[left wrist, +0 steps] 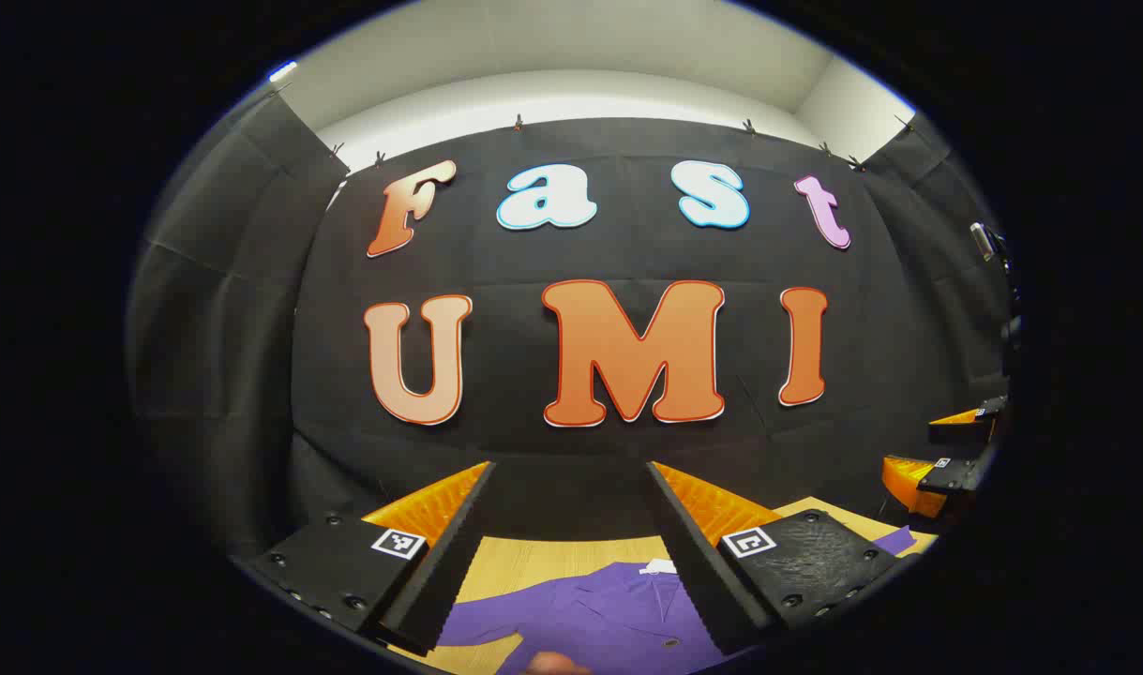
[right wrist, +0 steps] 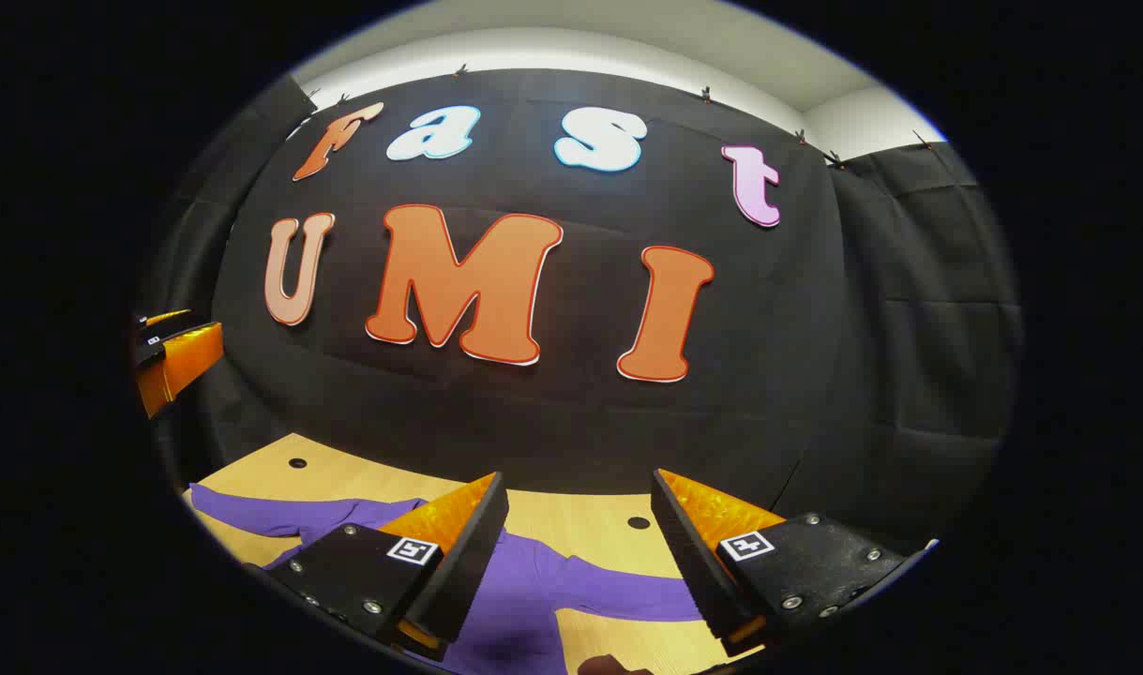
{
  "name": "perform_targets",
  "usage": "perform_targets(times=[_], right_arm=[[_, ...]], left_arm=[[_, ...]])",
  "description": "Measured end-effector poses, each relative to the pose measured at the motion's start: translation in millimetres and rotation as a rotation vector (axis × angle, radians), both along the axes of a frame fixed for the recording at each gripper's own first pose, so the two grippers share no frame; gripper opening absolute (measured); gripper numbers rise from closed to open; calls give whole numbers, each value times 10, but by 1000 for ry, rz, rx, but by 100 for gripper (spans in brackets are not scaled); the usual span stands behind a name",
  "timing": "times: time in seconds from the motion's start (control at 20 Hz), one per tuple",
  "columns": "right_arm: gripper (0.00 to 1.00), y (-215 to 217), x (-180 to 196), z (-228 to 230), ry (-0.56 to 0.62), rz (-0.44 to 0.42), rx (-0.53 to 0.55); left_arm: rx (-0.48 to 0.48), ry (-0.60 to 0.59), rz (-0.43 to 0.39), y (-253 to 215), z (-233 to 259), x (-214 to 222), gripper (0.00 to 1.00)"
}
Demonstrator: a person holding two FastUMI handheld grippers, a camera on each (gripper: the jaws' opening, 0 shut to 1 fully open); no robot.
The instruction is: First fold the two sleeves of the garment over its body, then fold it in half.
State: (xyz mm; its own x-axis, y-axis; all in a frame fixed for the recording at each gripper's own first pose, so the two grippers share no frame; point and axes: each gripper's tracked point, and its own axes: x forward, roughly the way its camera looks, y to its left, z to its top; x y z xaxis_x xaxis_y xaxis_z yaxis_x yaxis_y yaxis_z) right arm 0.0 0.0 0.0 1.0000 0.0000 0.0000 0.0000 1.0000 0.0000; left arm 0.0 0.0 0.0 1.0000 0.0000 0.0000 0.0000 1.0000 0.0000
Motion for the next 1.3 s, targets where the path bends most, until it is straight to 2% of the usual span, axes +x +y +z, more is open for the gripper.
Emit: perform_targets(times=[0.05,0.85,1.1,1.3], right_arm=[[93,-15,-5,0,-1,0,6],[93,396,-137,125,-11,23,0],[93,429,-198,77,15,-7,13],[93,322,-222,15,37,-73,8]], left_arm=[[3,3,2,7,-8,8,99],[23,-4,-37,176,-77,-51,99],[46,-11,-70,229,-84,-103,99],[44,-28,-101,311,-48,-131,99]])
